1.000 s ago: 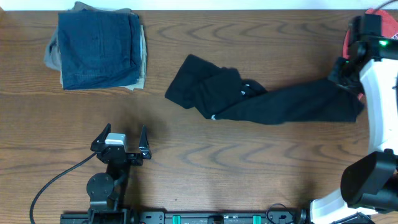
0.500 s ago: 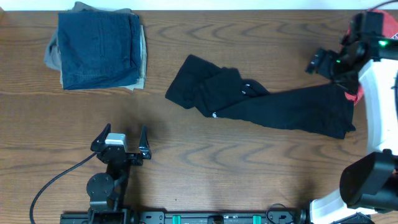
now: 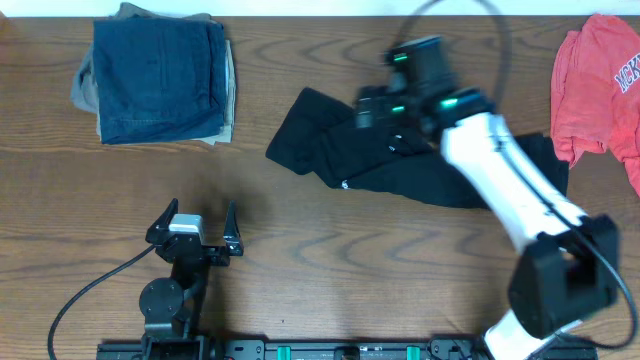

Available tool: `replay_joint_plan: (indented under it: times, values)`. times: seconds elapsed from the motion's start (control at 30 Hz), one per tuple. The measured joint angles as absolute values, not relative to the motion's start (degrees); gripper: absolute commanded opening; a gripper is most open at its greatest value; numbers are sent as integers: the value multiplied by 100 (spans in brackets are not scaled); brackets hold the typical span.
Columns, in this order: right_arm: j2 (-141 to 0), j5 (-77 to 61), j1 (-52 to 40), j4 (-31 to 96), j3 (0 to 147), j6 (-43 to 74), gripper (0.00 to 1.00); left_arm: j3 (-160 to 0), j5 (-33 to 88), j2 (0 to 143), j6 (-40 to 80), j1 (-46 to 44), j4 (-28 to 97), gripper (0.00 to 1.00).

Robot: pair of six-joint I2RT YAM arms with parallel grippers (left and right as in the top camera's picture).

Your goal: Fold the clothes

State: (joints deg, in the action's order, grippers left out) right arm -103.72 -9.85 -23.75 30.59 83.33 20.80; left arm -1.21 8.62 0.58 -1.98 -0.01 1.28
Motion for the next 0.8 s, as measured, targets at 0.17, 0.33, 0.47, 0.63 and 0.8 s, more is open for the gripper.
replay_joint_plan:
  times: [0.17, 0.33, 0.47, 0.63, 0.8]
  values:
    - [-11148, -777, -3177, 2598, 8333, 2080, 85, -121, 862, 58, -198, 1, 128, 98]
    - [-11972, -598, -3378, 2493, 8278, 2080, 85, -121, 862, 58, -198, 1, 128, 98]
    - [-12145, -508, -3402, 2410, 8270, 2016, 83, -121, 862, 60, -198, -1, 128, 98]
    - [-12147, -471, -3481, 2512, 8274, 1929, 68, -121, 862, 58, -198, -1, 128, 98]
    - [-12145, -567, -3719, 2718, 8285, 1859, 33, -121, 862, 58, -198, -1, 130, 98]
